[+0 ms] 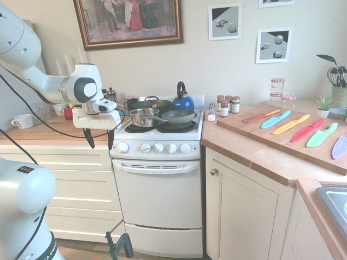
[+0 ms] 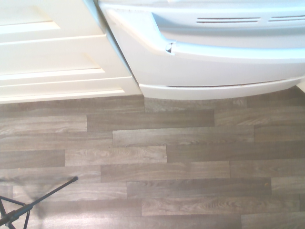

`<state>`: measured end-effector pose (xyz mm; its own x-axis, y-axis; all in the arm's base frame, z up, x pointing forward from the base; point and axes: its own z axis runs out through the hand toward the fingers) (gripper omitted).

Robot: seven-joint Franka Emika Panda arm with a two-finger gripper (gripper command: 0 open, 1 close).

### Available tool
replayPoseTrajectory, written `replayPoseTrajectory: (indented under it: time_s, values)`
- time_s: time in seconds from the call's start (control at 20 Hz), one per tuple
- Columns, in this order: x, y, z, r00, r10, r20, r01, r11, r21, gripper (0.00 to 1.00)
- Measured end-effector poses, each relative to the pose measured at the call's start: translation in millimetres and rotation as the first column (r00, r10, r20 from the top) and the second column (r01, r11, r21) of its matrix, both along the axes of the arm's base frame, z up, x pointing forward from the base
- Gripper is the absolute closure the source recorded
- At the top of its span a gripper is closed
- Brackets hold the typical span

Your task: Open the oven

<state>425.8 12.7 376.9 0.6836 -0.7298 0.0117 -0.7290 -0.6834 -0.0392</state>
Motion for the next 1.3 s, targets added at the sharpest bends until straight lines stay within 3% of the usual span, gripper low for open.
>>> replayPoseTrajectory:
  time_s: [0.25, 0.45, 0.8, 1.3]
  values:
    - [-1.5, -6.2, -13.7, 1.000, -0.028, -0.007, 0.028, 1.000, 0.000, 0.00]
    - [13.5, -17.5, -59.7, 0.991, -0.102, 0.090, 0.106, 0.994, -0.042, 0.00]
    - [51.5, -61.1, -157.0, 0.966, -0.182, 0.184, 0.187, 0.982, -0.013, 0.00]
    - [132.3, -77.0, -184.3, 0.963, -0.099, 0.253, 0.107, 0.994, -0.018, 0.00]
